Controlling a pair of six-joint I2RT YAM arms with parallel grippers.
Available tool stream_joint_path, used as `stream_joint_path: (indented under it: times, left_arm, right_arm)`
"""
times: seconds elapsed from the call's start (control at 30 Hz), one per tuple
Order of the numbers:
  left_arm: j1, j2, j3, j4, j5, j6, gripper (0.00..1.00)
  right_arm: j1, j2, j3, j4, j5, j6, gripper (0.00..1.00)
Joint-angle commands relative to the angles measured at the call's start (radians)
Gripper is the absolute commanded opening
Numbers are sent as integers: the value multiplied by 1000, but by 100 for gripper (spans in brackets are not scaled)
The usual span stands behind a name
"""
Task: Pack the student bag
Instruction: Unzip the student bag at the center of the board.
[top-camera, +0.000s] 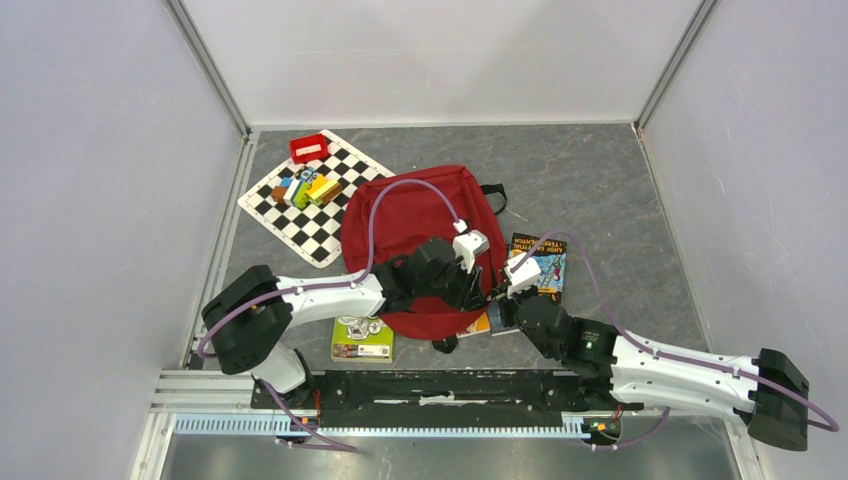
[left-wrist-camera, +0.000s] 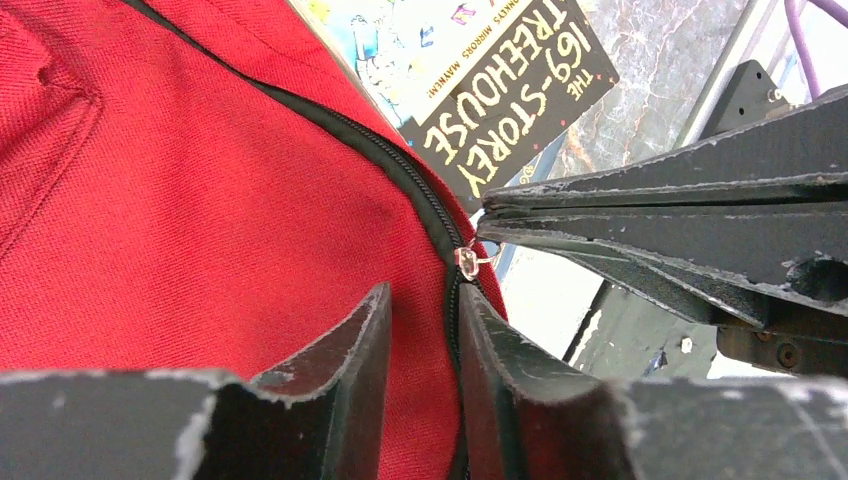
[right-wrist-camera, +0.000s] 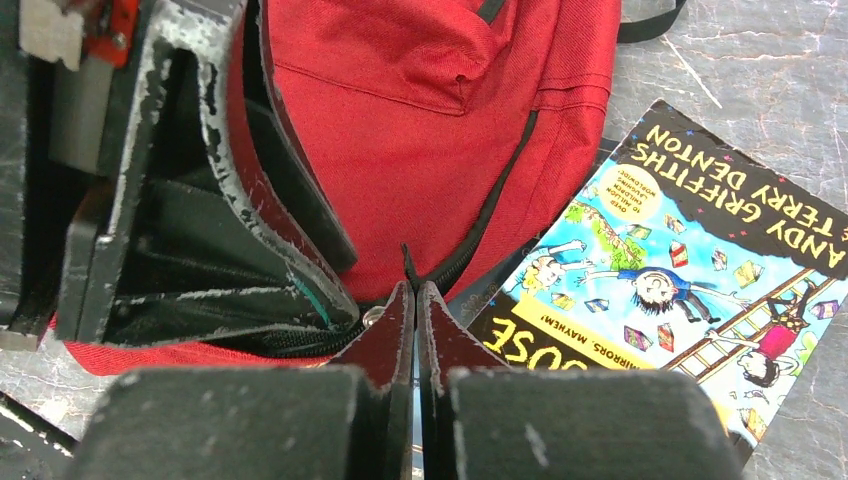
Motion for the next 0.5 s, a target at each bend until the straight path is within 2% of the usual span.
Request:
stream_joint_path:
  times: [0.0,0.07,0.1,0.3,0.47]
  left_arm:
    - [-13,10,29,5,-32,46,26]
    - [-15,0,19,5,-26,40,6]
    - [-15,-10,14,5,-30,35,2]
    - [-16,-98,-27,-1,-59,3,2]
    - [-16,-149,-47,-51,-83,-12,2]
  right_arm:
    - [-3,-16,0,26,11,18,0]
    - [-4,-6,15,3,42,27,0]
    - [-4,3,27,-35,68,37,0]
    - [-8,85,99,-188,212,111,0]
    - [-40,121,138,-227,221,137,0]
